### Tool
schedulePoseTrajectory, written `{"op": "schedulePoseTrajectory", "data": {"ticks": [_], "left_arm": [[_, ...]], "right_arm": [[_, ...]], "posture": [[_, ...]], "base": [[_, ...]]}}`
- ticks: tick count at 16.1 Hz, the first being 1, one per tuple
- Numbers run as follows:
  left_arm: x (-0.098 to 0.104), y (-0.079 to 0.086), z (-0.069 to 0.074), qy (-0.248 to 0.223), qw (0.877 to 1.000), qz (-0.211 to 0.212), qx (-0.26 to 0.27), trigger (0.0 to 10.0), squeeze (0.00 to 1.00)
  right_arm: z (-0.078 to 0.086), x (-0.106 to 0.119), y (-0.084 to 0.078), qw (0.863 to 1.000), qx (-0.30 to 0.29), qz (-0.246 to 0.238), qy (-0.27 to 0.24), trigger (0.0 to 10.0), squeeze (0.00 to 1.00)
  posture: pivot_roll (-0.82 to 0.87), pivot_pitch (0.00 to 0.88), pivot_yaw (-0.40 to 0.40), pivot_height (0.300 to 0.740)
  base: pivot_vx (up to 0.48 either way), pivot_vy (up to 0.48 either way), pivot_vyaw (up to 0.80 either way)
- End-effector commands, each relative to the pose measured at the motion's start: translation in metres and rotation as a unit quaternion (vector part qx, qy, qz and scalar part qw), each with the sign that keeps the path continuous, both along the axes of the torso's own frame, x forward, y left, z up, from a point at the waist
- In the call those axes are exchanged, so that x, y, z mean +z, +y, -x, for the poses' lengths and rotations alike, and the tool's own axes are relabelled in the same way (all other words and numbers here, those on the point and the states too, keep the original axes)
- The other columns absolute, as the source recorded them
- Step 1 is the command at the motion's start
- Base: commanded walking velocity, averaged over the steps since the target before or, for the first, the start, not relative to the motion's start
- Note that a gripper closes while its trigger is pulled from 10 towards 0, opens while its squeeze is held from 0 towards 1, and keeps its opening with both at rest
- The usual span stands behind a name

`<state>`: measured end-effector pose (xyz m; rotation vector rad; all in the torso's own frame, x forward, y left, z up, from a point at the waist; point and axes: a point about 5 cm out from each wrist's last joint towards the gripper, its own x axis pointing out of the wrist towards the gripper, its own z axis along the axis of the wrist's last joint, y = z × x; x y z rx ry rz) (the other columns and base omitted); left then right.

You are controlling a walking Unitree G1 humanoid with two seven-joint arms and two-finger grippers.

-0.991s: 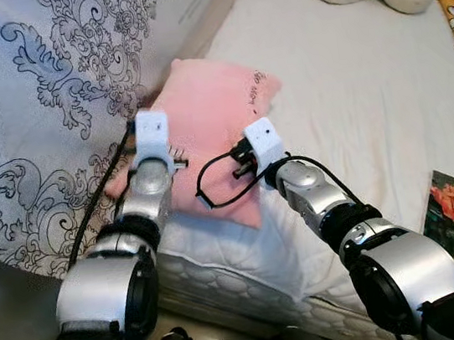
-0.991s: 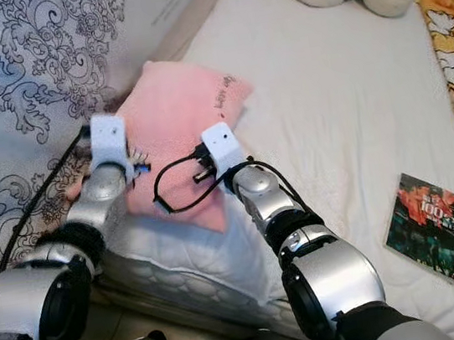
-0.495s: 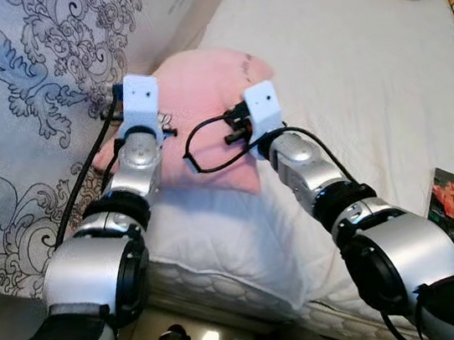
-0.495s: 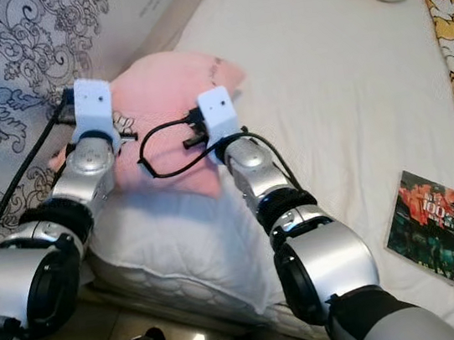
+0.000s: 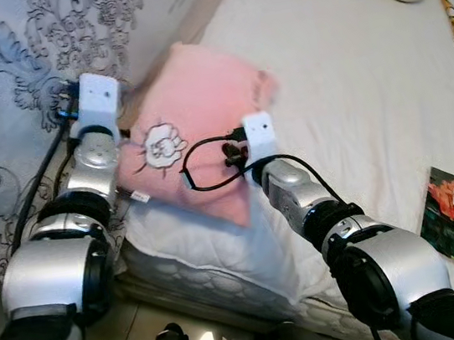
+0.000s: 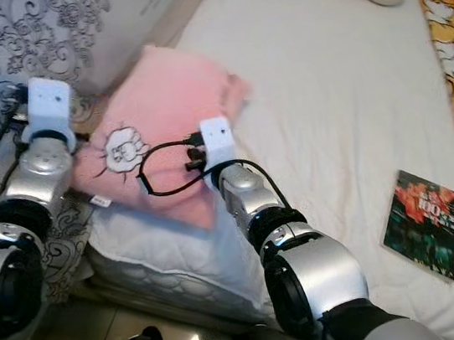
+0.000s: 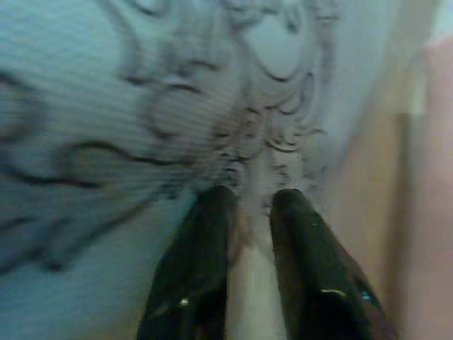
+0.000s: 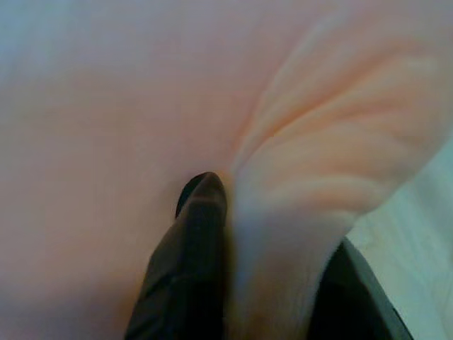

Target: Clean up the room

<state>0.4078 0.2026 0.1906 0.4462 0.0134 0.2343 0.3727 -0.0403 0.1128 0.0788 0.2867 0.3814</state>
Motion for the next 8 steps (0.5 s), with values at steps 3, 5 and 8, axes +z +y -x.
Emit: {"op": "schedulePoseTrajectory", "data": {"ticks": [3,5,8], "left_arm": [[0.013,-0.02,-0.005,-0.025,0.999,0.004,-0.041,10.0,1.0],[0.007,-0.036,-0.004,-0.027,0.996,0.018,-0.088,10.0,1.0],[-0.012,-0.064,0.006,-0.035,0.982,0.039,-0.184,10.0,1.0]], "right_arm": [[-0.002,0.003,-0.005,1.0,0.001,-0.014,-0.008,10.0,1.0],[-0.004,0.006,-0.013,0.999,-0.014,-0.025,-0.033,10.0,1.0],[0.011,0.019,0.001,0.987,-0.022,-0.091,-0.133,10.0,1.0]], "posture": [[-0.01,0.157,-0.154,0.74],[-0.04,0.116,-0.138,0.74],[-0.04,0.022,-0.083,0.74]], "base": [[0.0,0.0,0.0],[0.0,0.0,0.0],[0.0,0.0,0.0]]}}
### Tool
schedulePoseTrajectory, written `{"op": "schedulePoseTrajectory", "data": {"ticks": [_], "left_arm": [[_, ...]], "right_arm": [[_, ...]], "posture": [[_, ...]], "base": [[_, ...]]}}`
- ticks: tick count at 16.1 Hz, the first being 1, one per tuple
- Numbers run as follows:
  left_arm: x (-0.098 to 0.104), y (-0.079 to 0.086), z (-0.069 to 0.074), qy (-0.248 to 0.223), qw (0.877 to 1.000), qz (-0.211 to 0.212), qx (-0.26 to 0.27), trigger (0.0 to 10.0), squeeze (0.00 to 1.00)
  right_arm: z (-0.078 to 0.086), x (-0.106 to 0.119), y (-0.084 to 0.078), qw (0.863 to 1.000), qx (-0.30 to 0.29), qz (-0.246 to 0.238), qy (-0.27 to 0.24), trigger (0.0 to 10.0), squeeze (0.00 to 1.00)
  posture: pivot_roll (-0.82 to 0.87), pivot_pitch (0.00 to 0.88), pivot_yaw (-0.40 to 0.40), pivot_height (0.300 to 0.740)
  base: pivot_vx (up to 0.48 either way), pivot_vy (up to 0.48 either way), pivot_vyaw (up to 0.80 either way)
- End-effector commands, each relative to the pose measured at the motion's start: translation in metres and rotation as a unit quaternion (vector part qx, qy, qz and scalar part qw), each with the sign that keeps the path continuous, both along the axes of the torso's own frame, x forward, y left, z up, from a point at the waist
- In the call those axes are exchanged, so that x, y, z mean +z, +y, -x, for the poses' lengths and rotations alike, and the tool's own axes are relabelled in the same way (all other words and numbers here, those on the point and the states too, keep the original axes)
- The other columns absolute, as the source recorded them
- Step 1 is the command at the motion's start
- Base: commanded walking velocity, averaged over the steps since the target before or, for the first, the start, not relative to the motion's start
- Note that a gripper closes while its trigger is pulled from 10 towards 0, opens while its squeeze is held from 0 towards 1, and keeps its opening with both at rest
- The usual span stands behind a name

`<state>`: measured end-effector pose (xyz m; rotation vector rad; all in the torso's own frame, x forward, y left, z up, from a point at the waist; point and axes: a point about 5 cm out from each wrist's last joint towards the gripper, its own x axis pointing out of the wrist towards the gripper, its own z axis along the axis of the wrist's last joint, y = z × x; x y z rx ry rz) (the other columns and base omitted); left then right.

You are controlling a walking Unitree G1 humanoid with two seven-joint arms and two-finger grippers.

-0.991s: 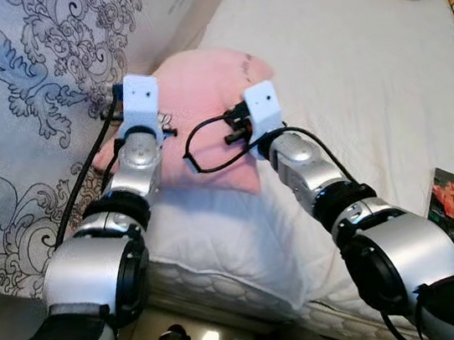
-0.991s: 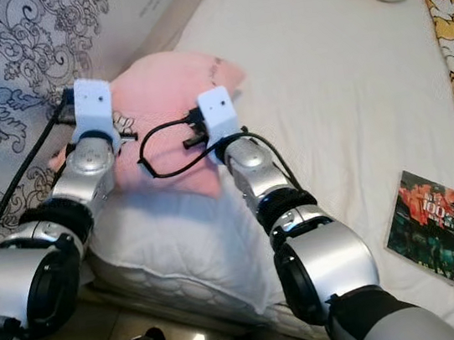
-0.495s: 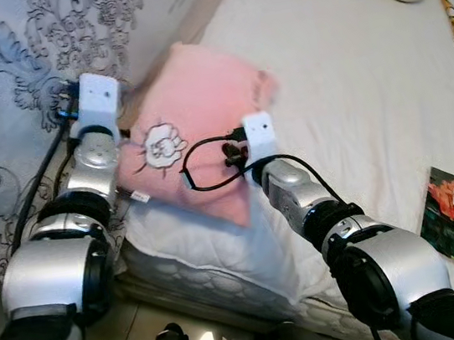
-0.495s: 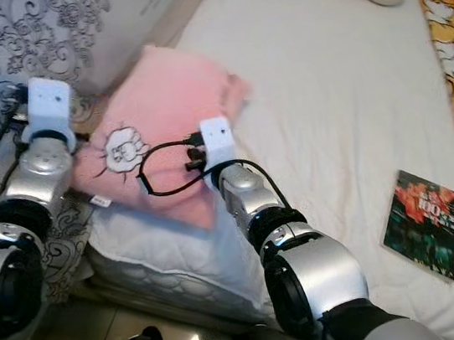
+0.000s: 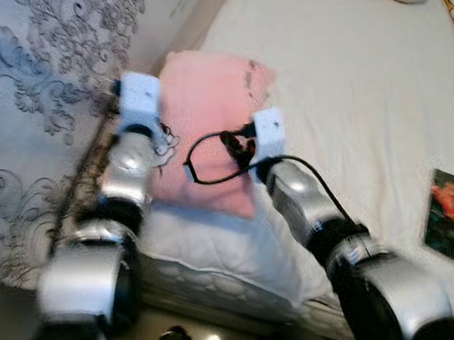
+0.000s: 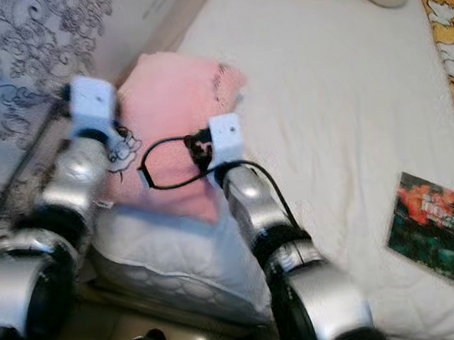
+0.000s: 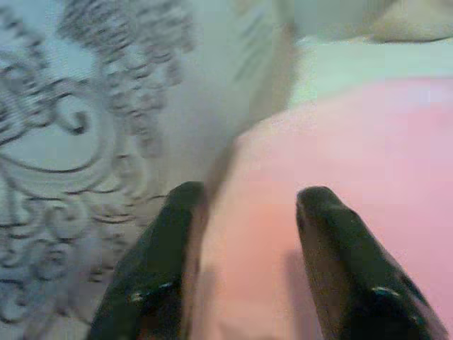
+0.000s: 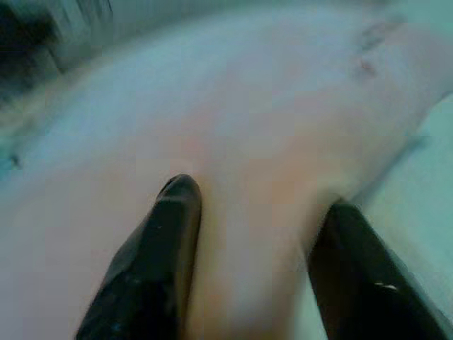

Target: Clean up the room

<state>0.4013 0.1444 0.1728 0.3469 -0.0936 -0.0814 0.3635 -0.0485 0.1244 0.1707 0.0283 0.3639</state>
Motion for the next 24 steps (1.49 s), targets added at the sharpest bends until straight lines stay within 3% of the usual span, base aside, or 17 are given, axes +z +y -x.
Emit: {"op": "schedulePoseTrajectory", "data": {"ticks": [1,2,3,4,5,6,7,8,9,10,11,12,13,16,20,24], "left_arm": [[0.003,-0.012,0.003,-0.024,0.999,-0.005,-0.046,10.0,1.0],[0.003,-0.012,0.003,-0.024,0.999,-0.005,-0.046,10.0,1.0],[-0.001,-0.015,0.008,-0.019,0.997,0.023,-0.078,10.0,1.0],[-0.017,-0.019,0.022,0.012,0.992,0.053,-0.116,10.0,1.0],[-0.031,-0.02,0.034,0.04,0.988,0.074,-0.132,10.0,1.0],[-0.036,-0.02,0.038,0.049,0.986,0.076,-0.138,10.0,1.0],[-0.043,-0.023,0.055,0.055,0.982,0.094,-0.153,10.0,1.0],[-0.04,-0.026,0.062,0.044,0.98,0.113,-0.158,10.0,1.0],[-0.04,-0.026,0.065,0.036,0.981,0.122,-0.148,10.0,0.96],[-0.04,-0.025,0.067,0.036,0.981,0.125,-0.142,10.0,0.96],[-0.044,-0.023,0.067,0.044,0.981,0.138,-0.127,10.0,0.0],[-0.044,-0.023,0.067,0.04,0.981,0.146,-0.12,10.0,0.0],[-0.044,-0.026,0.066,0.041,0.98,0.149,-0.122,10.0,0.0],[-0.041,-0.033,0.066,0.039,0.981,0.144,-0.127,10.0,0.0],[-0.066,-0.009,0.064,0.07,0.98,0.179,-0.043,10.0,0.0],[-0.07,-0.023,0.068,0.08,0.98,0.171,-0.068,10.0,0.0]], "right_arm": [[0.01,0.005,0.012,0.999,-0.001,-0.047,-0.014,10.0,1.0],[0.01,0.005,0.012,0.999,-0.001,-0.047,-0.014,10.0,1.0],[0.019,-0.008,0.008,0.995,-0.018,-0.098,0.028,10.0,1.0],[0.034,-0.03,-0.009,0.986,-0.045,-0.136,0.086,10.0,1.0],[0.044,-0.04,-0.025,0.984,-0.06,-0.135,0.102,10.0,1.0],[0.048,-0.042,-0.03,0.984,-0.065,-0.129,0.103,10.0,1.0],[0.064,-0.042,-0.055,0.989,-0.095,-0.087,0.069,10.0,1.0],[0.079,-0.036,-0.081,0.989,-0.137,-0.045,0.017,10.0,1.0],[0.096,-0.031,-0.108,0.981,-0.191,0.02,-0.03,10.0,1.0],[0.104,-0.028,-0.12,0.974,-0.213,0.056,-0.046,10.0,1.0],[0.114,-0.033,-0.139,0.963,-0.252,0.092,-0.037,10.0,1.0],[0.121,-0.045,-0.151,0.955,-0.276,0.108,-0.002,10.0,0.3],[0.121,-0.049,-0.155,0.952,-0.28,0.12,0.005,10.0,0.0],[0.114,-0.045,-0.152,0.955,-0.281,0.096,0.001,10.0,0.0],[0.117,-0.049,-0.15,0.958,-0.278,0.075,-0.001,10.0,0.0],[0.12,-0.051,-0.148,0.96,-0.266,0.086,-0.002,10.0,0.0]], "posture": [[-0.04,0.0,-0.054,0.74],[-0.04,0.0,-0.054,0.74],[-0.03,0.0,-0.03,0.74],[-0.01,0.0,-0.003,0.74],[-0.01,0.0,0.003,0.74],[-0.01,0.0,0.003,0.74],[-0.01,0.0,0.005,0.74],[0.0,0.0,-0.001,0.74],[0.01,0.0,-0.008,0.74],[0.01,0.0,-0.008,0.74],[0.01,0.0,-0.017,0.74],[-0.01,0.0,-0.012,0.74],[-0.02,0.0,-0.006,0.74],[-0.03,0.0,0.008,0.74],[-0.06,0.0,0.027,0.74],[-0.08,0.0,0.03,0.74]], "base": [[0.0,0.0,0.0],[0.0,0.0,0.0],[0.0,0.0,0.0],[0.0,0.0,0.0],[0.0,0.0,0.0],[0.0,0.0,0.0],[0.0,0.0,0.0],[0.0,0.0,0.0],[0.0,0.0,0.0],[0.0,0.0,0.0],[0.0,0.0,0.0],[0.0,-0.48,0.0],[0.0,-0.48,0.0],[0.0,-0.465,0.0],[0.128,-0.417,-0.16],[0.269,-0.394,-0.64]]}}
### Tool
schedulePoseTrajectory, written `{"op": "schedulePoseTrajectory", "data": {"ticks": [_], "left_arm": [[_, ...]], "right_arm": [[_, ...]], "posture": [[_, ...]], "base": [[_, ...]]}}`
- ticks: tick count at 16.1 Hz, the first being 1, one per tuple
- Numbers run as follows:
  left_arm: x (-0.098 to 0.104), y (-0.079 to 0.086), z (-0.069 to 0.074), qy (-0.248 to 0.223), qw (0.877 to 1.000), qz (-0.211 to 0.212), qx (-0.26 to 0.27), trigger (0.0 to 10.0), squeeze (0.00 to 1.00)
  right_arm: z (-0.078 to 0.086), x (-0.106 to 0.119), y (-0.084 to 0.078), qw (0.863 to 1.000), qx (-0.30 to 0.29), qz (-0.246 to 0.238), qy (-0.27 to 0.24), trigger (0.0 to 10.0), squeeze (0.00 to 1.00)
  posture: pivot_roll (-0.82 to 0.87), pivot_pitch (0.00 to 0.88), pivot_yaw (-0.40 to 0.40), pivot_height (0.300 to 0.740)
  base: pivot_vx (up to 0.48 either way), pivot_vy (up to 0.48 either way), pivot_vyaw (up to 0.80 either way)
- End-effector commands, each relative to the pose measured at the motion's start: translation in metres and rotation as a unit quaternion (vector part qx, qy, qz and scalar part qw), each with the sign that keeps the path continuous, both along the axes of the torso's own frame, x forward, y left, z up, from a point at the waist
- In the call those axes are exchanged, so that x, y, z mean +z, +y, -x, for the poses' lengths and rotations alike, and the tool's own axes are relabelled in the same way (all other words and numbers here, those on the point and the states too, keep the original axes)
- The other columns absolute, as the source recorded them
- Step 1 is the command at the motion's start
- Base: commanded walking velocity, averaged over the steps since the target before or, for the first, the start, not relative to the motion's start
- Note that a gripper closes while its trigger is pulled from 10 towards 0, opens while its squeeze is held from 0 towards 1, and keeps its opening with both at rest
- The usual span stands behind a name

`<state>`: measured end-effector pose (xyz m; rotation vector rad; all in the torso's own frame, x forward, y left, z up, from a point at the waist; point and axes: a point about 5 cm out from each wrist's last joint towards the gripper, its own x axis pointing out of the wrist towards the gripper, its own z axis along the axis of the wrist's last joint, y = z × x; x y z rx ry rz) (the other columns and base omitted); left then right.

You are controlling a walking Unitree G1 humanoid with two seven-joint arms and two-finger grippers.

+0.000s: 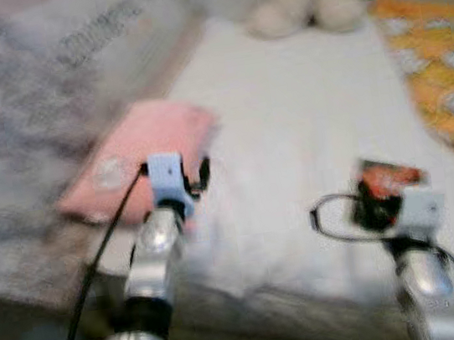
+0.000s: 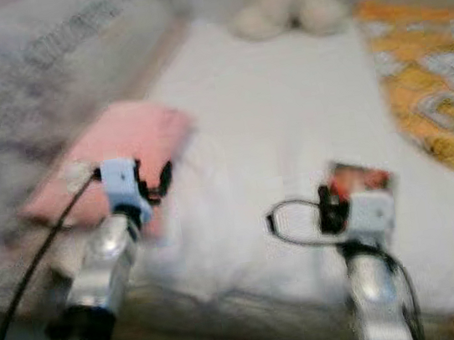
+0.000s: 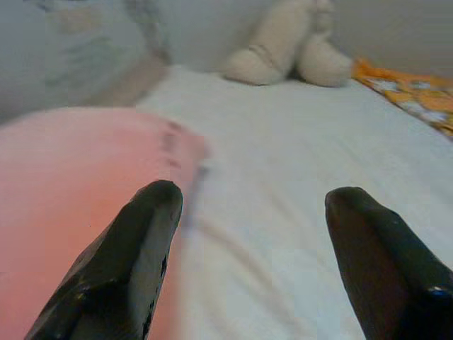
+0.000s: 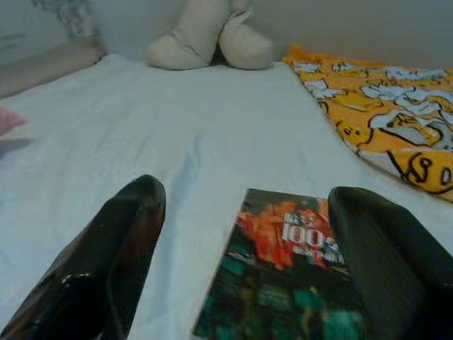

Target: Clean up the room

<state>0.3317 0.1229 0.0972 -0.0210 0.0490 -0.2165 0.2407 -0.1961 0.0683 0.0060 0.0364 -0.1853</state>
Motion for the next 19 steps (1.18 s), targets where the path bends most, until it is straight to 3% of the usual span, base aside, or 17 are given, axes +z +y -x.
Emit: {"op": "schedulePoseTrajectory", "data": {"ticks": [1,5,8,11,16,19], "left_arm": [[0.004,-0.002,-0.005,-0.008,1.0,-0.001,0.0,10.0,0.0],[0.006,-0.011,-0.019,0.003,1.0,0.004,0.001,10.0,0.0],[-0.001,-0.01,-0.027,0.036,0.998,-0.051,0.02,10.0,0.0],[0.0,-0.003,-0.033,0.044,0.996,-0.07,0.04,10.0,0.0],[-0.007,0.013,-0.039,0.093,0.987,-0.116,0.058,10.0,0.0],[-0.028,0.029,-0.028,0.155,0.978,-0.122,0.067,10.0,0.0]], "right_arm": [[-0.005,0.006,0.0,1.0,0.007,0.004,-0.012,10.0,0.0],[-0.013,0.006,0.0,0.999,0.031,0.014,-0.004,10.0,0.0],[-0.015,0.003,0.002,0.998,0.05,0.022,0.012,10.0,0.0],[-0.01,0.005,0.002,0.998,0.059,0.03,0.013,10.0,0.0],[0.007,-0.005,0.02,0.995,0.086,0.023,0.036,10.0,0.0],[0.032,-0.019,0.024,0.991,0.111,0.013,0.073,10.0,0.0]], "posture": [[-0.08,0.0,0.026,0.74],[-0.08,0.0,0.004,0.74],[-0.1,0.0,-0.008,0.74],[-0.13,0.0,-0.018,0.74],[-0.14,0.0,-0.02,0.74],[-0.16,0.022,-0.019,0.74]], "base": [[0.27,-0.394,-0.64],[0.273,-0.39,-0.16],[0.255,-0.123,-0.43],[0.0,0.0,-0.8],[0.0,0.0,-0.61],[0.0,0.0,0.0]]}}
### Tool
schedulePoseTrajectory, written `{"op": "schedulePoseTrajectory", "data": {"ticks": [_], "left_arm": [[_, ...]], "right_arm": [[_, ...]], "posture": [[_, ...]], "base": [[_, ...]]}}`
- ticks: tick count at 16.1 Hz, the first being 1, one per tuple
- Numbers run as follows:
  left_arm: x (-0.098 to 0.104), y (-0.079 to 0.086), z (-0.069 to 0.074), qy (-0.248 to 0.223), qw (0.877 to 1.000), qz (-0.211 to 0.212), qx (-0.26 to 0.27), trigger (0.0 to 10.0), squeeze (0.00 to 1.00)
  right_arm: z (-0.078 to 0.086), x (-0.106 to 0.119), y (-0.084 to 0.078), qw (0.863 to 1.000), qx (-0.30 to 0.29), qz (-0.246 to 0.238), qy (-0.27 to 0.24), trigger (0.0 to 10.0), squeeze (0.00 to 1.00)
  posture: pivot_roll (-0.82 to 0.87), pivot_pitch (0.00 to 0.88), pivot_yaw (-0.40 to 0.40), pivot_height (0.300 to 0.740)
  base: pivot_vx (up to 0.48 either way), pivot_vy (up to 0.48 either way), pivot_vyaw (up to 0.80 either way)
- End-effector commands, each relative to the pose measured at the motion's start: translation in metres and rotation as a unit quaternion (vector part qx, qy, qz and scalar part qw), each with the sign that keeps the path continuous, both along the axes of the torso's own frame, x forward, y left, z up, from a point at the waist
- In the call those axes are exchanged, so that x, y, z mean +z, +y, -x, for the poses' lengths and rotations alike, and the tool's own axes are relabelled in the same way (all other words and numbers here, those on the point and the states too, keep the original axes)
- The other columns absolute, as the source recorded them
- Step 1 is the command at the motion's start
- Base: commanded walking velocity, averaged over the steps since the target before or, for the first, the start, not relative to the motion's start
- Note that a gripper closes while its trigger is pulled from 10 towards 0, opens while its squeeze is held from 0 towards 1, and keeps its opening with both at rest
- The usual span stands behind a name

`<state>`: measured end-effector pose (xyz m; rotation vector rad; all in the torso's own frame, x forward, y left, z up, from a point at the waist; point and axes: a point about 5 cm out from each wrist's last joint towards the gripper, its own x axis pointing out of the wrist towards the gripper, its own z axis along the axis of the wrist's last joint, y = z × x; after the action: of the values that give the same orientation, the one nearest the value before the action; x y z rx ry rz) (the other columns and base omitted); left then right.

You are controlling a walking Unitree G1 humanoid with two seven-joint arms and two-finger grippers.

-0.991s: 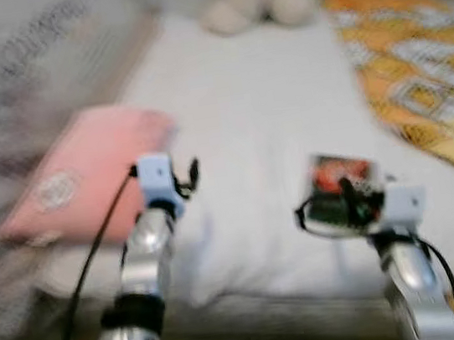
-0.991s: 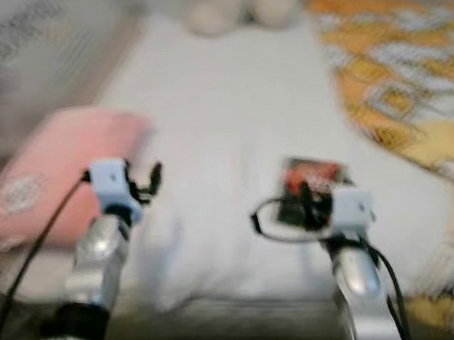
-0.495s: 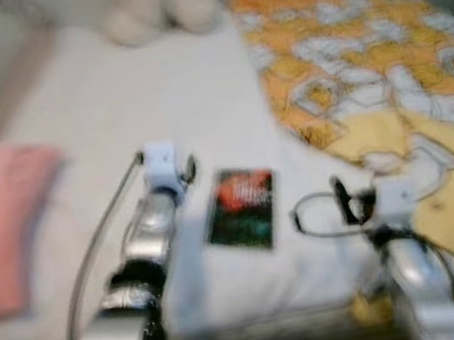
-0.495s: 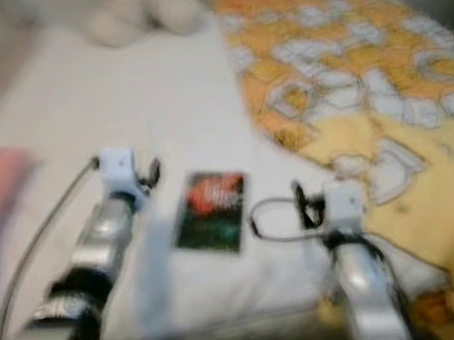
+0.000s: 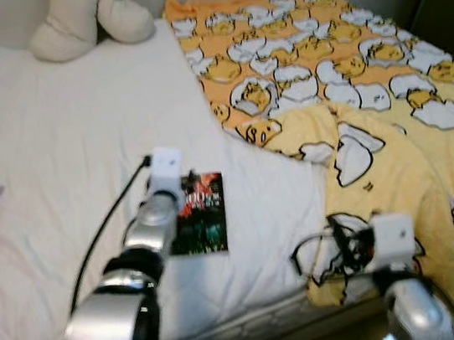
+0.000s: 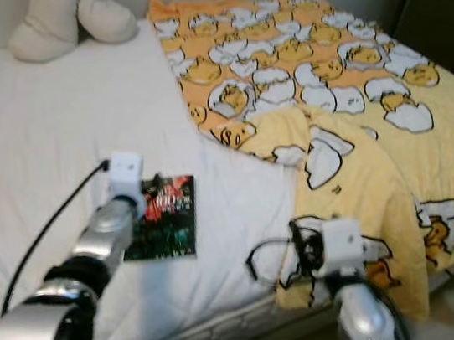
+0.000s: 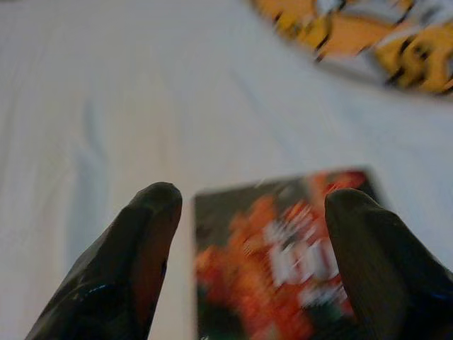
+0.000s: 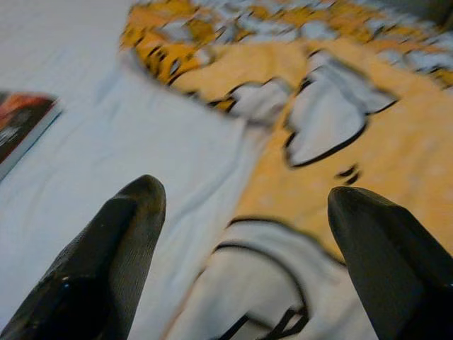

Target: Clean up the room

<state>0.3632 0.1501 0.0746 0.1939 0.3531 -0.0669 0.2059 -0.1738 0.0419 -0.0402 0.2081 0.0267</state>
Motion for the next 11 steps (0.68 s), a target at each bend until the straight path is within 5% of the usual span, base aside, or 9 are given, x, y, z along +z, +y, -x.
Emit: {"op": "schedulePoseTrajectory", "data": {"ticks": [1,3,4,11], "left_arm": [[-0.007,0.002,0.004,0.018,1.0,0.003,0.001,10.0,0.0],[-0.019,0.026,0.014,0.02,0.998,-0.025,0.052,10.0,0.0],[-0.016,0.034,0.015,-0.007,0.996,0.01,0.083,10.0,0.0],[-0.041,0.014,0.041,-0.034,0.999,0.024,-0.006,10.0,0.0]], "right_arm": [[-0.002,0.007,0.001,1.0,0.004,-0.002,-0.013,10.0,0.0],[0.009,0.007,0.002,1.0,0.013,-0.004,0.0,10.0,0.0],[0.017,0.005,0.005,1.0,0.026,-0.003,0.012,10.0,0.0],[0.026,0.004,0.011,0.995,0.089,0.003,0.034,10.0,0.0]], "posture": [[-0.16,0.022,-0.019,0.74],[-0.16,0.067,-0.047,0.74],[-0.16,0.082,-0.062,0.74],[-0.16,0.098,-0.101,0.74]], "base": [[0.0,0.0,0.0],[0.0,0.0,0.0],[0.0,0.0,0.0],[0.0,0.0,0.0]]}}
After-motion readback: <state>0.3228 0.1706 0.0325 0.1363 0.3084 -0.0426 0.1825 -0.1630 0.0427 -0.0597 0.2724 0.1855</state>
